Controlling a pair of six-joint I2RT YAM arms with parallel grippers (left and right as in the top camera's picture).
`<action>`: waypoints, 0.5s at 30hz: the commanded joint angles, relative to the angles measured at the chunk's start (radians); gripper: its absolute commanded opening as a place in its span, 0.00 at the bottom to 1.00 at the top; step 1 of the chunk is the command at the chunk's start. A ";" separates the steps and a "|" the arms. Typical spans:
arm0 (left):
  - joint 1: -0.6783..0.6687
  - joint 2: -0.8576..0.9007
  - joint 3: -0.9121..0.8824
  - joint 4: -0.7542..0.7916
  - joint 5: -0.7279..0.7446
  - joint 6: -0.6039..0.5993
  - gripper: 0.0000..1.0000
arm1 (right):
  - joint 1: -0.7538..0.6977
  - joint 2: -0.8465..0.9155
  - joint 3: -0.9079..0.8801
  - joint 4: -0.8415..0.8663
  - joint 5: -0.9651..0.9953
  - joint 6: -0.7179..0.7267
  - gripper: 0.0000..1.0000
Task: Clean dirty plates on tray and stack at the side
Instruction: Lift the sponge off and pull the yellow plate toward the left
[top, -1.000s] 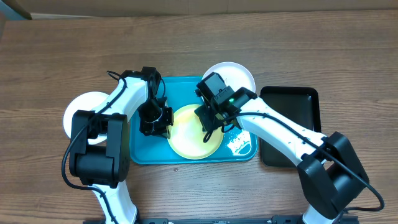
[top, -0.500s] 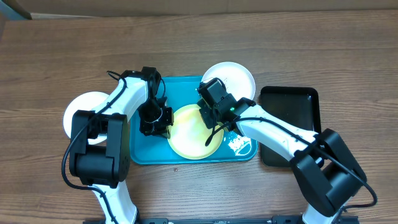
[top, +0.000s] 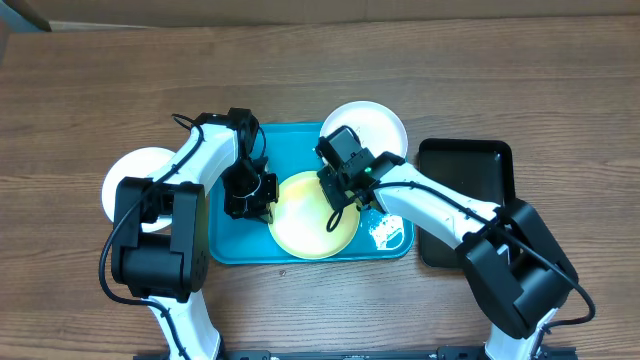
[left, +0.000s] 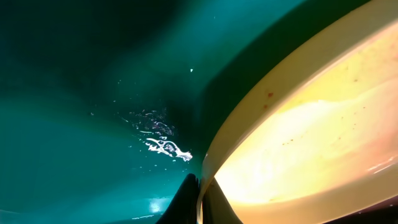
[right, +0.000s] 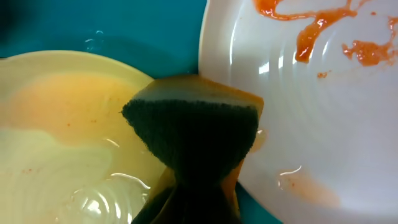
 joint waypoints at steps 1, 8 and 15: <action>-0.002 0.011 -0.005 0.002 -0.007 -0.013 0.04 | 0.001 -0.089 0.074 -0.087 -0.034 -0.007 0.04; -0.002 0.011 -0.005 0.006 -0.011 -0.013 0.04 | -0.009 -0.211 0.121 -0.174 -0.033 0.024 0.04; 0.000 -0.009 -0.003 0.013 -0.074 -0.017 0.04 | -0.116 -0.251 0.121 -0.329 -0.039 0.136 0.04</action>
